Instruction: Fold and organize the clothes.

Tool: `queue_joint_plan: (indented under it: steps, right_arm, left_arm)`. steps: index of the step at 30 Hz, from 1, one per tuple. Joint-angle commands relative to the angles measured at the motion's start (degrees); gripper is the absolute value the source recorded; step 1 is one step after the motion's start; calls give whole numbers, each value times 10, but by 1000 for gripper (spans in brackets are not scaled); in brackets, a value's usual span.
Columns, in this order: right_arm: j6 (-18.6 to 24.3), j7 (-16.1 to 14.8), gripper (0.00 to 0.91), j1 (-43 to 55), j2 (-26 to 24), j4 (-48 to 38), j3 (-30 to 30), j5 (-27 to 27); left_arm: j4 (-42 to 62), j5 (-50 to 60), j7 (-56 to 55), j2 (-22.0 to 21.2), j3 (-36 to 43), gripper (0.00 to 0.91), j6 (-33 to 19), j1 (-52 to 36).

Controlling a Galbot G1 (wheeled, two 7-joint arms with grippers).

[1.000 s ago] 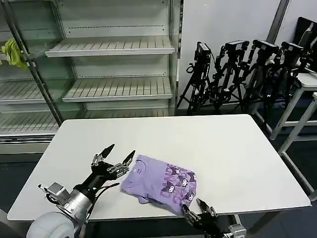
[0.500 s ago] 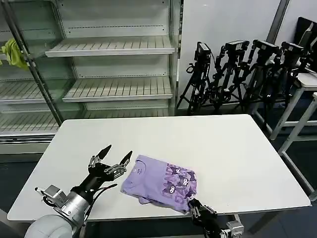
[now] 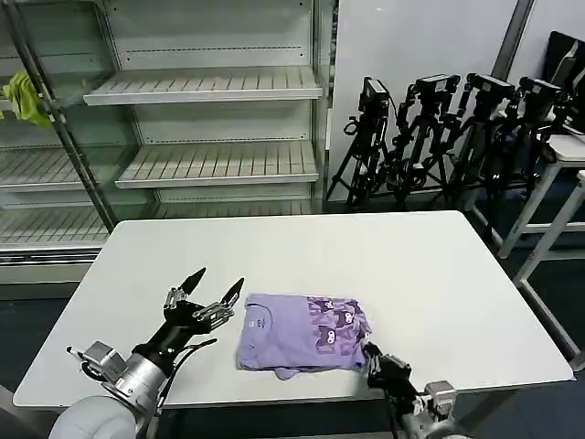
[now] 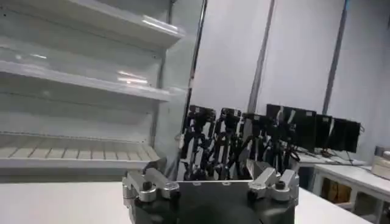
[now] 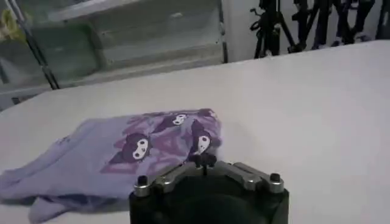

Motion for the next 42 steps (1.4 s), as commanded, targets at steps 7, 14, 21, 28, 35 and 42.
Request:
queue_joint_plan:
  steps: [7,14,21,28,35,42]
  right_arm:
    - [-3,-29,0,71,-9,-52,14,-13]
    - [-16,-42,907,48,-16,-36,27,-42]
    - [-33,-35,907,14,-25,-3,49,-50]
    - [-29,-25,907,-71,-42,76,129,-74]
    - [9,-14,907,-73,-18,107,250,-179]
    - [11,-34,907,-56,-5,123,333,-197]
  left_arm:
    - [7,1,0,-6,5,907,0,-5]
    - [4,0,1,-7,6,907,0,-4]
    - [-4,0,2,-8,7,907,0,-3]
    - [-27,1,-5,-18,3,907,0,-5]
    - [-26,60,-14,-44,-32,907,-10,-18]
    - [-27,64,4,-38,-79,907,-64,-24]
